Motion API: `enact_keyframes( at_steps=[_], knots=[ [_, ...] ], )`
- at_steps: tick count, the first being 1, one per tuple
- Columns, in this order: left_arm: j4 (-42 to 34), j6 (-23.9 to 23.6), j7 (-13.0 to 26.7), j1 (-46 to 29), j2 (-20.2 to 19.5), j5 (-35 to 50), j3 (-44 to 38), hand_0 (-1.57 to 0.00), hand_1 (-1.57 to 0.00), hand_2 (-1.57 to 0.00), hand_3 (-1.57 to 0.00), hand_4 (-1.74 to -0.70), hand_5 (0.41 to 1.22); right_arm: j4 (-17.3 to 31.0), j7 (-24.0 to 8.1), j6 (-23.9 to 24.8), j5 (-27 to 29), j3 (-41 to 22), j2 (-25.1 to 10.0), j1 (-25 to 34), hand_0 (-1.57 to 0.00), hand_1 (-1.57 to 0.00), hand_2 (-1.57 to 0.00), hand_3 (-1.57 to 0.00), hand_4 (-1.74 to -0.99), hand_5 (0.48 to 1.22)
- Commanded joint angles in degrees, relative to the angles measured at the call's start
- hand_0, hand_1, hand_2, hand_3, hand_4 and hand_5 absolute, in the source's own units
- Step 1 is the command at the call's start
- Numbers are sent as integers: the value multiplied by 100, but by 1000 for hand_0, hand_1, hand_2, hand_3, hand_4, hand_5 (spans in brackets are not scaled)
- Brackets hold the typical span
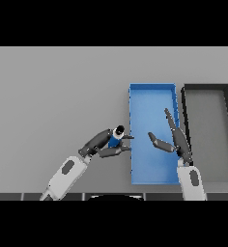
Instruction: Pick up the blue pipe and place it into the blue bin.
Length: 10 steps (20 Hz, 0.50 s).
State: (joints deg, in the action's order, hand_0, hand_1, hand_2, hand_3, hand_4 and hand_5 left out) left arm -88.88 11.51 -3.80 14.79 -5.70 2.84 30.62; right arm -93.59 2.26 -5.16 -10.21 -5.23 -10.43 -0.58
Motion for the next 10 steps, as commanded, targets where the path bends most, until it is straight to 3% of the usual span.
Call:
enact_keyframes(
  at_steps=[1, 6, 10],
  knots=[
    [-18, 30, 4, -10, 20, 2, -10, -1569, -1570, -1570, -1570, -1473, 1220, 105, 9, -88, 55, 4, -20, 114, 1, 1, 1, 1, -1121, 578],
    [-79, 114, -43, -89, 61, -64, -150, -1570, -1571, -1571, -1571, -1474, 1220, 471, 136, -383, 241, 9, -48, 462, 1, -3, 1, 1, -1191, 577],
    [-49, 244, -97, -169, 82, -174, -199, -1571, -1571, -1571, -1571, -1475, 1221, 300, 655, -941, 1167, 260, -67, 669, 1, -17, -32, 1, -1172, 579]
  ],
)
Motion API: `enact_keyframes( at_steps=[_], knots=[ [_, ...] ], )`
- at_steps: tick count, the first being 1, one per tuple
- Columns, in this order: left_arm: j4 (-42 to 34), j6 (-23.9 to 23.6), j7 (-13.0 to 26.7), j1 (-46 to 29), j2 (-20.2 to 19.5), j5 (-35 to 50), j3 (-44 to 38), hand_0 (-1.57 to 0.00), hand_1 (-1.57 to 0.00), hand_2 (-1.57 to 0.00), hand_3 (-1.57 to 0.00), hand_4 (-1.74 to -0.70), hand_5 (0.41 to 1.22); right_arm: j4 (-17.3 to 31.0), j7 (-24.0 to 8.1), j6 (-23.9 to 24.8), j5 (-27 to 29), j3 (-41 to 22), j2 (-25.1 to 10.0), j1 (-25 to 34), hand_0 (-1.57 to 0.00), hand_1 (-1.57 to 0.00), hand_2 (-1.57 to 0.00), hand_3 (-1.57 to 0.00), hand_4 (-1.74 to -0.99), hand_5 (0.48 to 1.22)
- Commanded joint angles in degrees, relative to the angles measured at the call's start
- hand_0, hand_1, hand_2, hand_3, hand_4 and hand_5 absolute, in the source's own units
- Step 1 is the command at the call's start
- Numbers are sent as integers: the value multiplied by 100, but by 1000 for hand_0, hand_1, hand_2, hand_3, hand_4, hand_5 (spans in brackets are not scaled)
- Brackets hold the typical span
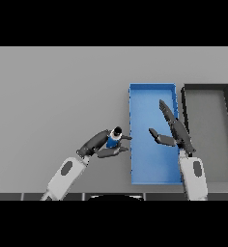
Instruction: Pick up the blue pipe and place it into the blue bin.
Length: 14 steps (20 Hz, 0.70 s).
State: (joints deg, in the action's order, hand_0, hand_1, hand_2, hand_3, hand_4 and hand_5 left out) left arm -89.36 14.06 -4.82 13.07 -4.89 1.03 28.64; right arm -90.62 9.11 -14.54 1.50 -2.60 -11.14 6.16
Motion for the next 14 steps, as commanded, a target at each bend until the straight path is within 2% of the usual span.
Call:
enact_keyframes(
  at_steps=[1, 3, 7, 9, 13, 14],
  knots=[
    [-90, 34, -39, -74, -19, -16, 21, -1571, -1571, -1571, -1571, -1475, 1221, -203, 41, -200, 229, 6, -83, 34, 1, -14, -25, 1, -1175, 592],
    [-88, 52, 115, 3, 59, -47, -20, -1571, -1571, -1571, -1571, -1474, 1221, -487, -238, -538, 564, 0, -355, 227, 1, -8, -16, 1, -1163, 592],
    [-94, 127, 50, -95, 67, -211, -59, -1571, -1571, -1571, -1571, -1473, 1221, -1240, -962, -1210, 1183, -276, -849, 506, 1, -3, -6, 1, -1185, 554],
    [-138, 162, 91, -115, 122, -215, -93, -1571, -1571, -1571, -1571, -1473, 1221, -1574, -1114, -1406, 1235, -440, -1047, 663, 1, -1, -3, 1, -1205, 539],
    [-92, 238, 94, -68, 198, -385, -144, -1571, -1571, -1571, -1571, -1474, 1221, -1741, -1434, -1718, 1472, -734, -1136, 1057, 1, 0, -1, 1, -1256, 523],
    [-152, 258, 138, -31, 221, -373, -180, -1571, -1571, -1571, -1571, -1474, 1221, -1788, -1537, -1765, 1514, -829, -1120, 1100, 1, 0, 0, 1, -1249, 524]
  ],
)
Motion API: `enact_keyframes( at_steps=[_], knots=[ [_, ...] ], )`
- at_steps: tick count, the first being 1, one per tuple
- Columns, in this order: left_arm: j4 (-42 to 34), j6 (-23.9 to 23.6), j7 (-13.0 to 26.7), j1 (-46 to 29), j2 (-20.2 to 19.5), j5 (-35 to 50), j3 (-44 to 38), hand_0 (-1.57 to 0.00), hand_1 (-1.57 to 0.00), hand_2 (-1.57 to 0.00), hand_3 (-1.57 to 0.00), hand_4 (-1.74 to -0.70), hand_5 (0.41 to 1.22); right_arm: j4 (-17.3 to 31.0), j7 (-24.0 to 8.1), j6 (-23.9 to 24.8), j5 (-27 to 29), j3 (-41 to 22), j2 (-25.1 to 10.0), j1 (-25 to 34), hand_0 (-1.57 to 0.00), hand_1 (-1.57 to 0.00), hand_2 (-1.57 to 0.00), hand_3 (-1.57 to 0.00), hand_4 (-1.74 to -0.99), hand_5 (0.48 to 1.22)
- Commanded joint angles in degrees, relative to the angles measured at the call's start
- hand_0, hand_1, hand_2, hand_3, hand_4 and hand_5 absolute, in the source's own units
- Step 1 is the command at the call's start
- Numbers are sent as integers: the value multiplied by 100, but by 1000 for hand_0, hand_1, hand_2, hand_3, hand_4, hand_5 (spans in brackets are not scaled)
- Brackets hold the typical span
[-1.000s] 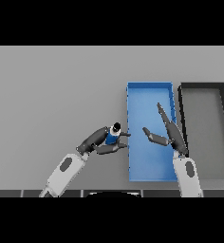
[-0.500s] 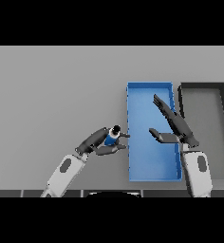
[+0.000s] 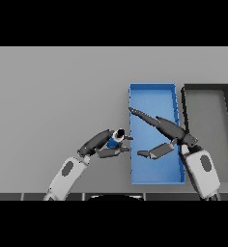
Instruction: Pick up the blue pipe and place it into the blue bin.
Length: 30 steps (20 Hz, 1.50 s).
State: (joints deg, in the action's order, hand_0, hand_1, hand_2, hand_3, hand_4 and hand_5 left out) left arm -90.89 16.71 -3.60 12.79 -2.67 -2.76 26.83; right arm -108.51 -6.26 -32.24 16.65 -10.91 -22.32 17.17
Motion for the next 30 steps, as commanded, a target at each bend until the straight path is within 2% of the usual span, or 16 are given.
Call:
enact_keyframes(
  at_steps=[1, 4, 7, 9, 13, 16, 17, 18, 19, 20, 22, 24, 25, 27, 28, 30],
  knots=[
    [-16, 33, 68, -22, 8, 1, -8, -1571, -1571, -1571, -1571, -1475, 1221, 28, -173, 9, 86, -45, 23, 121, 1, 0, 0, 1, -1242, 524],
    [32, 91, 64, -49, 93, -82, -53, -1571, -1571, -1571, -1571, -1475, 1221, 18, -549, -133, 423, -303, 140, 312, 1, 1, 0, 1, -1227, 528],
    [58, 225, 70, -70, 128, -90, -127, -1571, -1571, -1571, -1571, -1473, 1221, 252, -778, -249, 337, -544, 325, 739, 1, 1, 1, 1, -1209, 517],
    [95, 362, -13, -54, 154, -59, -180, -1571, -1571, -1571, -1571, -1475, 1221, 385, -791, -325, 246, -709, 515, 892, 1, 1, 1, 1, -1195, 513],
    [131, 547, 146, -5, 315, 49, -283, -1571, -1571, -1571, -1571, -1459, 1221, 711, -983, -445, 254, -913, 802, 1217, 1, 1, -1, 1, -1208, 512],
    [190, 662, -54, -53, 298, -16, -370, -1571, -1571, -1571, -1571, -1460, 1221, 963, -977, -538, 205, -962, 947, 1444, -24, -108, -130, -49, -1222, 517],
    [277, 620, 108, -19, 334, -93, -403, -1571, -1571, -1571, -1571, -1515, 1221, 1039, -1023, -558, 244, -975, 1010, 1565, -166, -241, -249, -143, -1255, 519],
    [138, 664, 243, -106, 357, -38, -378, -1571, -1571, -1541, -1304, -1560, 1221, 1130, -1018, -590, 231, -976, 1042, 1645, -398, -437, -428, -307, -1303, 520],
    [44, 704, 376, -163, 332, 52, -409, -1571, -1571, -1528, -1139, -1596, 1221, 1145, -950, -608, 147, -1028, 1097, 1626, -630, -652, -657, -504, -1383, 523],
    [83, 666, 402, -88, 358, -23, -419, -1571, -1571, -1537, -1163, -1625, 1221, 1155, -984, -593, 114, -1063, 1144, 1681, -818, -836, -840, -662, -1446, 527],
    [143, 692, 248, -83, 402, -27, -437, -1571, -1571, -1549, -1228, -1667, 1221, 1190, -910, -602, 204, -1051, 1197, 1650, -1089, -1101, -1103, -896, -1537, 600],
    [210, 667, 213, -31, 468, -72, -442, -1571, -1571, -1557, -1307, -1694, 1221, 1229, -870, -537, 398, -1033, 1336, 1558, -1263, -1270, -1271, -1139, -1495, 781],
    [207, 695, 166, -9, 422, -59, -490, -1571, -1571, -1560, -1331, -1703, 1221, 1180, -888, -480, 386, -1006, 1356, 1576, -1324, -1330, -1331, -1225, -1481, 869],
    [189, 676, 113, -56, 483, -106, -456, -1571, -1571, -1549, -1372, -1717, 1221, 1132, -545, -549, 186, -1021, 1359, 1497, -1413, -1417, -1418, -1350, -1474, 996],
    [160, 692, 53, -129, 483, -147, -415, -1571, -1571, -1539, -1412, -1722, 1221, 1065, -446, -585, 57, -1072, 1370, 1423, -1445, -1448, -1448, -1394, -1477, 1041],
    [179, 689, -18, -85, 447, -236, -455, -1571, -1571, -1551, -1417, -1729, 1221, 1003, -521, -612, 33, -1047, 1392, 1381, -1490, -1492, -1492, -1458, -1485, 1106]
  ],
)
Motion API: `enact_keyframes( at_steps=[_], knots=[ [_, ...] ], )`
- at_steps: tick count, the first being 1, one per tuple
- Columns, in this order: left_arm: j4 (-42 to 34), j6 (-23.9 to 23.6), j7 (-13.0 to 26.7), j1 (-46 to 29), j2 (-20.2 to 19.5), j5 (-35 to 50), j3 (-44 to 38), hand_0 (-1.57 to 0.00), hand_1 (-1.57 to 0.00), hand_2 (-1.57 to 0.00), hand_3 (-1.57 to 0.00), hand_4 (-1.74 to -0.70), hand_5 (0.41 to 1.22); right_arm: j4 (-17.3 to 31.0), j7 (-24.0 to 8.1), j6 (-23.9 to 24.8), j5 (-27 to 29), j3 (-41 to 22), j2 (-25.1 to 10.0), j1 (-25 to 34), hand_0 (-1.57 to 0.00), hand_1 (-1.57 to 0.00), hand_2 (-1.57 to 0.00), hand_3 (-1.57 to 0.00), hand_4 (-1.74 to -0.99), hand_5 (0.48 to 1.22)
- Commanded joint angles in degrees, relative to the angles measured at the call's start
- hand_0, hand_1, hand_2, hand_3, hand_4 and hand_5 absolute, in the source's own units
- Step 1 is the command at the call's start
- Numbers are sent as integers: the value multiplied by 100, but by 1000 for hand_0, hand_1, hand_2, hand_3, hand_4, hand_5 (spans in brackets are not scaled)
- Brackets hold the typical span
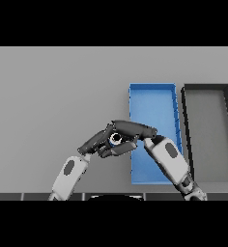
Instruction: Pick up the blue pipe and place it into the blue bin.
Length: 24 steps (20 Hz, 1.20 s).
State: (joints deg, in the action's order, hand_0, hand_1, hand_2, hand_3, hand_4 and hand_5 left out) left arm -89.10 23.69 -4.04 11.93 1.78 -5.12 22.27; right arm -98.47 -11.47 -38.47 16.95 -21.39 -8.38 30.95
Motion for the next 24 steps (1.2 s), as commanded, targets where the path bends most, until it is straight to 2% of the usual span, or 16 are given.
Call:
enact_keyframes(
  at_steps=[1, 2, 5, 6, 7, 9, 11, 14, 17, 18, 19, 21, 22, 24],
  knots=[
    [0, 11, 17, -16, 9, -32, 11, -1571, -1571, -1555, -1432, -1731, 1221, -14, -86, 49, 144, -30, 103, -95, -1506, -1508, -1508, -1480, -1488, 1129],
    [33, -3, 8, 20, 41, -13, -22, -1571, -1571, -1558, -1437, -1733, 1221, -6, -327, 98, 327, 36, 156, -59, -1519, -1520, -1521, -1499, -1490, 1147],
    [36, -17, 88, 78, 56, 3, -92, -1571, -1571, -1564, -1434, -1732, 1221, 25, -374, 81, 462, 165, 262, -112, -1545, -1545, -1545, -1534, -1494, 1183],
    [-24, -38, 34, 9, 52, -29, -62, -1571, -1571, -1566, -1264, -1734, 1221, 31, -403, 113, 451, 142, 332, -120, -1550, -1550, -1550, -1541, -1495, 1191],
    [-99, -39, -31, -54, 30, -93, -34, -1446, -1368, -1336, -1051, -1629, 1221, -69, -502, 160, 440, 137, 366, -142, -1554, -1554, -1555, -1547, -1496, 1197],
    [-78, 87, 104, 11, -42, -261, -45, -940, -875, -855, -672, -1406, 1221, -113, -588, 177, 294, 178, 426, -175, -1560, -1560, -1560, -1556, -1497, 1206],
    [-95, 339, 67, -36, -84, -355, -39, -601, -560, -547, -430, -1250, 1221, -106, -639, 166, 193, 224, 500, -192, -1564, -1564, -1564, -1561, -1498, 1211],
    [-43, 514, 263, 59, -61, -380, -164, -307, -286, -279, -220, -1092, 984, -157, -666, 122, 185, 326, 556, -223, -1567, -1568, -1568, -1566, -1498, 1216],
    [-58, 501, 632, 5, -55, -347, -182, -157, -146, -143, -112, -1011, 785, -163, -573, 108, 158, 375, 651, -184, -1569, -1569, -1569, -1568, -1499, 1218],
    [-24, 439, 553, -13, -37, -424, -152, -125, -117, -114, -89, -991, 729, -153, -534, 83, 59, 373, 670, -198, -1570, -1570, -1570, -1569, -1499, 1219],
    [22, 439, 482, -18, -75, -416, -188, -100, -93, -91, -71, -977, 682, -162, -490, 71, 28, 407, 666, -247, -1570, -1570, -1570, -1569, -1499, 1219],
    [61, 400, 748, 23, 39, -296, -257, -64, -59, -58, -45, -974, 607, -98, -548, 69, 6, 450, 733, -161, -1570, -1570, -1570, -1570, -1499, 1220],
    [61, 396, 739, -1, 43, -287, -254, -51, -47, -46, -36, -973, 578, -164, -475, 6, 30, 439, 741, -224, -1570, -1570, -1570, -1570, -1499, 1220],
    [88, 372, 889, 9, 55, -265, -283, -32, -30, -29, -23, -967, 544, -122, -584, 75, 125, 556, 811, -146, -1571, -1571, -1571, -1570, -1497, 1220]
  ],
)
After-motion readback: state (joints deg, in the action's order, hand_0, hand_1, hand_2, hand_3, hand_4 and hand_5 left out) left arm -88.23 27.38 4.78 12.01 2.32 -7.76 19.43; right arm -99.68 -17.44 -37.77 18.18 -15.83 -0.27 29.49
